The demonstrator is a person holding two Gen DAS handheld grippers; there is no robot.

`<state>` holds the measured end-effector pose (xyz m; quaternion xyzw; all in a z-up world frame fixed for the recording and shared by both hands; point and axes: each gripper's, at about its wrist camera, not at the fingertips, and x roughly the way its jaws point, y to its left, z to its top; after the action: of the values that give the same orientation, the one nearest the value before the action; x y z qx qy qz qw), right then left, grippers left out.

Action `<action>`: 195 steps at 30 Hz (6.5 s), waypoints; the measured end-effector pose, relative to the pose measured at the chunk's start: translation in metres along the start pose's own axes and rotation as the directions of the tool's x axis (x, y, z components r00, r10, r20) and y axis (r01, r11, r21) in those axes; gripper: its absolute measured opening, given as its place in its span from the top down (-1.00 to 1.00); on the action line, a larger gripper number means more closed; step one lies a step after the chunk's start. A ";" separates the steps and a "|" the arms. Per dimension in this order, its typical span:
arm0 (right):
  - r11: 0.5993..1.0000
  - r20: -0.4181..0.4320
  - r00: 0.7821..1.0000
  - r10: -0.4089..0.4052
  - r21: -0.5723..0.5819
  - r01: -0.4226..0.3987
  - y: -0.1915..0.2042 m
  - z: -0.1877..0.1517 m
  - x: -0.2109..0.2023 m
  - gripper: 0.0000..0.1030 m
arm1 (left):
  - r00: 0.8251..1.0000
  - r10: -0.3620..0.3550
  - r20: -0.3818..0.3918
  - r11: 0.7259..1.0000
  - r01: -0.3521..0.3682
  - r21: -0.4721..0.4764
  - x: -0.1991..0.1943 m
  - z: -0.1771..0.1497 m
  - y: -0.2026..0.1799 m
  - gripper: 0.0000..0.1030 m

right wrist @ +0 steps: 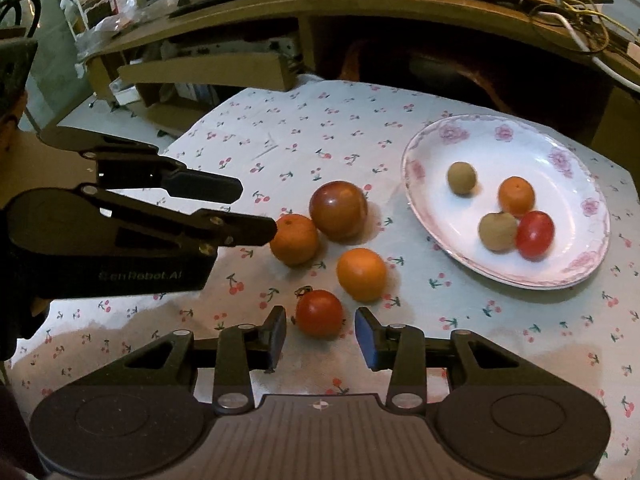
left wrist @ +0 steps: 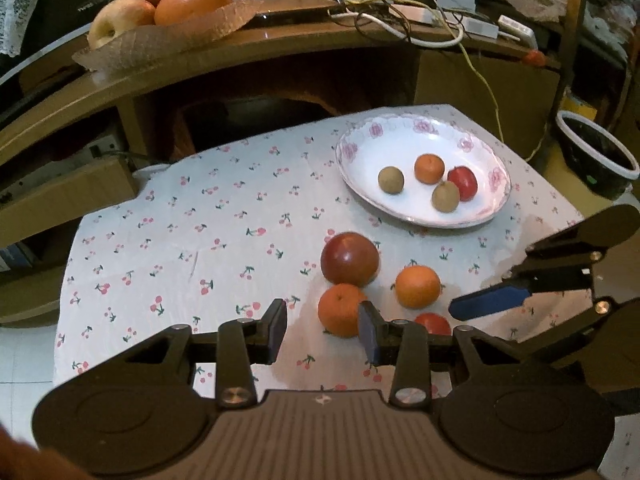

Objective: Organize fruits
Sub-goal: 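Withdraw both grippers from the plate toward the remaining fruit, then grasp another tangerine with the left gripper while the right gripper grasps another red tomato, then lift the tangerine with the left gripper while the right gripper lifts the tomato, then carry the tangerine and tomato over the white plate with both grippers, then lower both fruits into the plate and open both grippers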

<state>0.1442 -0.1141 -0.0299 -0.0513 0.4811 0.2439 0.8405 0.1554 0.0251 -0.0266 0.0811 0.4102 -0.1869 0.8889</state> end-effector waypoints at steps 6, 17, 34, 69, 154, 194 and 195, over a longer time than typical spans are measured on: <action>1.000 -0.019 1.000 -0.003 0.005 0.003 0.001 -0.001 0.010 0.23 | 1.000 -0.009 -0.016 1.000 0.009 0.024 0.009 -0.003 -0.003 0.14; 0.999 -0.025 1.000 -0.011 0.032 0.011 -0.005 -0.002 0.011 0.44 | 0.999 -0.029 -0.023 0.999 0.030 0.020 0.029 0.001 -0.009 0.05; 0.994 -0.043 0.997 -0.062 0.088 0.065 -0.031 -0.018 -0.010 0.44 | 0.999 -0.008 -0.043 1.000 0.009 0.028 0.040 -0.004 -0.021 0.22; 0.985 -0.051 0.987 -0.155 0.072 0.158 0.009 -0.103 -0.064 0.41 | 0.992 -0.050 -0.114 0.993 0.062 0.105 -0.037 -0.079 -0.092 0.19; 0.919 0.110 0.933 -0.341 0.248 0.307 -0.095 0.026 -0.044 0.43 | 0.998 0.013 0.058 1.000 -0.014 0.024 0.051 0.092 -0.074 0.25; 0.898 0.115 0.933 -0.341 0.332 0.287 -0.133 0.049 -0.014 0.30 | 0.999 0.009 0.052 0.999 -0.007 -0.045 0.090 0.115 -0.058 0.22; 0.898 0.117 0.934 -0.338 0.338 0.282 -0.133 0.049 -0.014 0.29 | 0.999 0.009 0.053 0.999 -0.007 -0.046 0.089 0.115 -0.058 0.22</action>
<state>0.2376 -0.2203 -0.0117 0.0289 0.4250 0.0299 0.9042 0.2658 -0.0857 -0.0192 0.0573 0.3901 -0.1759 0.9020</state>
